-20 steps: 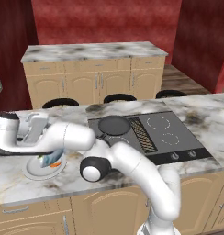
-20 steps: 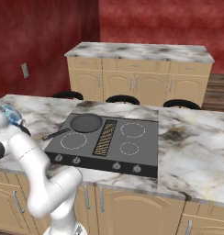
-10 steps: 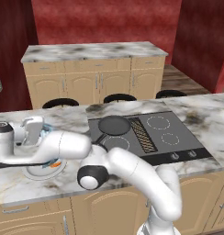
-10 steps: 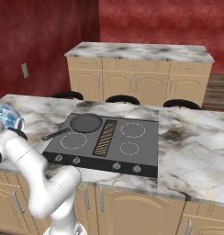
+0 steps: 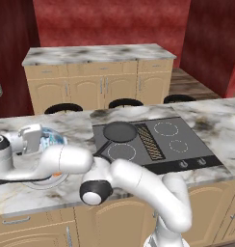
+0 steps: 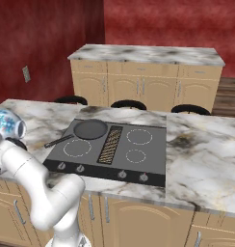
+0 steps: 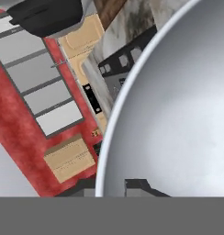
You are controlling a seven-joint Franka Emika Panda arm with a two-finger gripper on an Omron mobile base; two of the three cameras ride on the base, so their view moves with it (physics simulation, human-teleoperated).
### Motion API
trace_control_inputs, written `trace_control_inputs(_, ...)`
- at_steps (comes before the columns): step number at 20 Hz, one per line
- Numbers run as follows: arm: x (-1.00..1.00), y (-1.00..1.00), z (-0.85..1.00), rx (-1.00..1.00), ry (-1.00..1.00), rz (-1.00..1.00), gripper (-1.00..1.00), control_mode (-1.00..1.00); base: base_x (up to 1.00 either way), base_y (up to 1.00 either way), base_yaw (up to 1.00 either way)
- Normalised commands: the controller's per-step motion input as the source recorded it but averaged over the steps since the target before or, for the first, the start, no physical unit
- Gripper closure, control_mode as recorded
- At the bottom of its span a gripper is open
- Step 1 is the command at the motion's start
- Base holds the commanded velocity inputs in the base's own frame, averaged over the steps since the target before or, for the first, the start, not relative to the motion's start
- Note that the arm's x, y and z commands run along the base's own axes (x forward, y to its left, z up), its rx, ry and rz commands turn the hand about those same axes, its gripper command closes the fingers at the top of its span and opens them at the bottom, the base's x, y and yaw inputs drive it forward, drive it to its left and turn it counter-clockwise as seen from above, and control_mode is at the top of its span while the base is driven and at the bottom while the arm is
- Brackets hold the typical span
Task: Place the shrimp on the plate and place the lemon on the same plate.
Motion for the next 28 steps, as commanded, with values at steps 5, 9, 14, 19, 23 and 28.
trace_control_inputs(5,-0.20,0.16,0.00,-0.01,0.00,0.04,1.00,-1.00,0.00,0.00,0.00)
trace_control_inputs(9,-0.18,0.13,0.00,-0.06,0.00,0.10,1.00,-1.00,0.00,0.00,0.00)
trace_control_inputs(14,-0.17,-0.01,0.00,-0.21,-0.01,0.14,1.00,-1.00,0.00,0.00,0.00)
trace_control_inputs(19,-0.12,-0.12,-0.02,-0.29,-0.01,0.14,1.00,-1.00,0.00,0.00,0.00)
trace_control_inputs(23,-0.04,-0.10,-0.08,-0.23,-0.02,0.15,1.00,-1.00,0.00,0.00,0.00)
trace_control_inputs(28,-0.12,-0.16,-0.01,-0.26,-0.04,0.13,1.00,-1.00,0.00,0.00,0.00)
